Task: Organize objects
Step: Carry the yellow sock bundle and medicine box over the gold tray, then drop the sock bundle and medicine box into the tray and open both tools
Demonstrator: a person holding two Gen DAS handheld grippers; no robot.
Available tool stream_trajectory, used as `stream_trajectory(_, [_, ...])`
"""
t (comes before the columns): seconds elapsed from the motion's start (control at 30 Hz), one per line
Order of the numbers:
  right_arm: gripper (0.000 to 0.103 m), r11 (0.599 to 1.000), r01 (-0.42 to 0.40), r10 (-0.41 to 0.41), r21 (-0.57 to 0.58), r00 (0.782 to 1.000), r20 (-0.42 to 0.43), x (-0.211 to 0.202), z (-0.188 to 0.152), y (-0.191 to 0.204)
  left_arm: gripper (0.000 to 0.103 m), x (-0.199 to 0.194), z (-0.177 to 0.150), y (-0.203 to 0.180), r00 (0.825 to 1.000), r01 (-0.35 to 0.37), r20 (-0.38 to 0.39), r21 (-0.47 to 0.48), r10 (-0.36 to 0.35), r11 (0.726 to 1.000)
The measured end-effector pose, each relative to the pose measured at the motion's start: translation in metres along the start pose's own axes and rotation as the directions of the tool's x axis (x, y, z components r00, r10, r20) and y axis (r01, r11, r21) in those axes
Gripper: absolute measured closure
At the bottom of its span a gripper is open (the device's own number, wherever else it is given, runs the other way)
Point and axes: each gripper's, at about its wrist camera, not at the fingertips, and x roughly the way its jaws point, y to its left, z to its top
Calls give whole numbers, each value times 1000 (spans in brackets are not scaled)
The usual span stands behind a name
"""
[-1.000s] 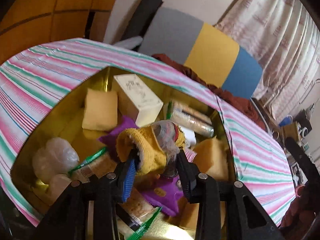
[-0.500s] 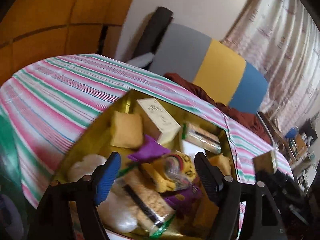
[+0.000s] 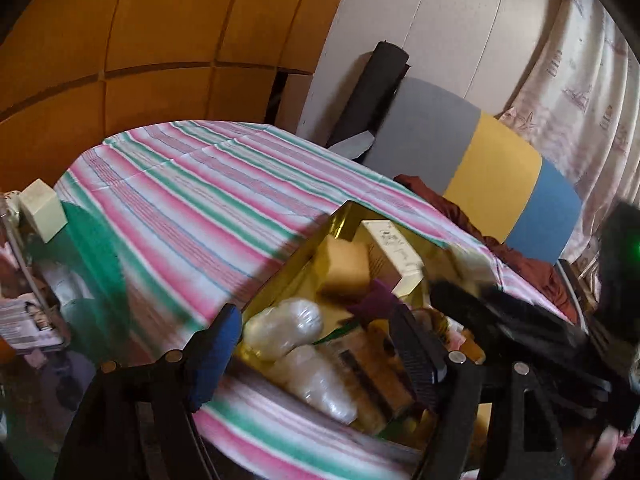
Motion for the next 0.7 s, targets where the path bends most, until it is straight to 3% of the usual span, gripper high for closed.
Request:
stream_trajectory(0.13, [31, 999, -45, 43, -30, 997, -62, 29, 13, 18, 26, -10, -1, 11, 1000, -20, 12, -11, 20, 1000])
stream_trajectory(0.47, [29, 997, -47, 34, -68, 981, -189, 87, 18, 41, 26, -18, -2, 32, 998, -59, 9, -66, 60, 996])
stream_trajectory(0.7, [19, 999, -30, 21, -39, 979, -202, 82, 14, 30, 26, -17, -2, 25, 997, -80, 7, -43, 80, 996])
